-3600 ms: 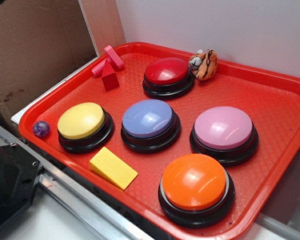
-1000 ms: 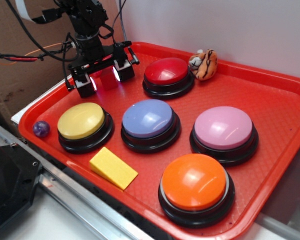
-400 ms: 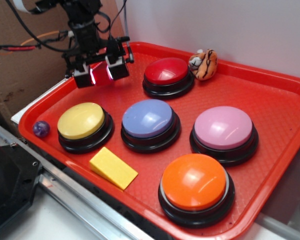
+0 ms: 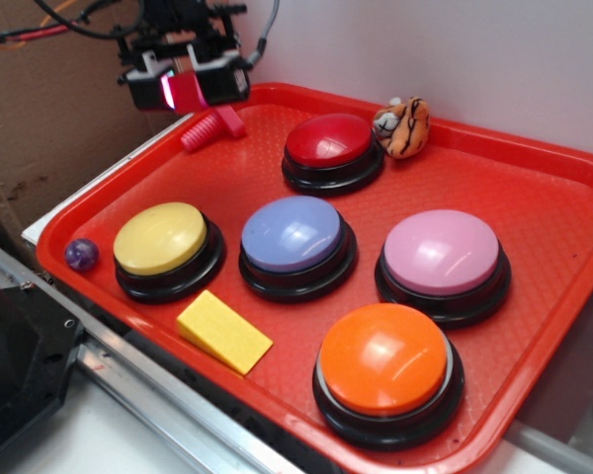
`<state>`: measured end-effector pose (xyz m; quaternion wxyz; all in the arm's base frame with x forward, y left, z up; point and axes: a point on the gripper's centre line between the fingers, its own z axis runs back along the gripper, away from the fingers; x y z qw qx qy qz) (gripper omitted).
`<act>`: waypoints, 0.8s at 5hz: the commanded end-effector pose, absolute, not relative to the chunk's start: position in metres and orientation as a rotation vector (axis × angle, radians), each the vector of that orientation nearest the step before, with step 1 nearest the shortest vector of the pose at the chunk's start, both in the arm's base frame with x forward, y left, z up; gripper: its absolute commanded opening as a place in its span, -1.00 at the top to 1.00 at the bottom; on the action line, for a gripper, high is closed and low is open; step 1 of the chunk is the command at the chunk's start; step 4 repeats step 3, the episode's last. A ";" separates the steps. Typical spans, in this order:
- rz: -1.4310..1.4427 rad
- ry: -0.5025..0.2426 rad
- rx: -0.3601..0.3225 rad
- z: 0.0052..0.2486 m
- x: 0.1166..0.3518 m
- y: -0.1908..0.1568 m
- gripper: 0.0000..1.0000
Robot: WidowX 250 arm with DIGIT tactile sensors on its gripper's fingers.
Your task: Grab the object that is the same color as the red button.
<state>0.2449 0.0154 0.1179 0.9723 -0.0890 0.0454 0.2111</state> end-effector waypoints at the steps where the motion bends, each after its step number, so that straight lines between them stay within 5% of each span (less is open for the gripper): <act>1: 0.278 -0.035 -0.217 0.193 0.229 0.020 1.00; 4: 0.311 0.003 -0.273 0.213 0.207 0.022 1.00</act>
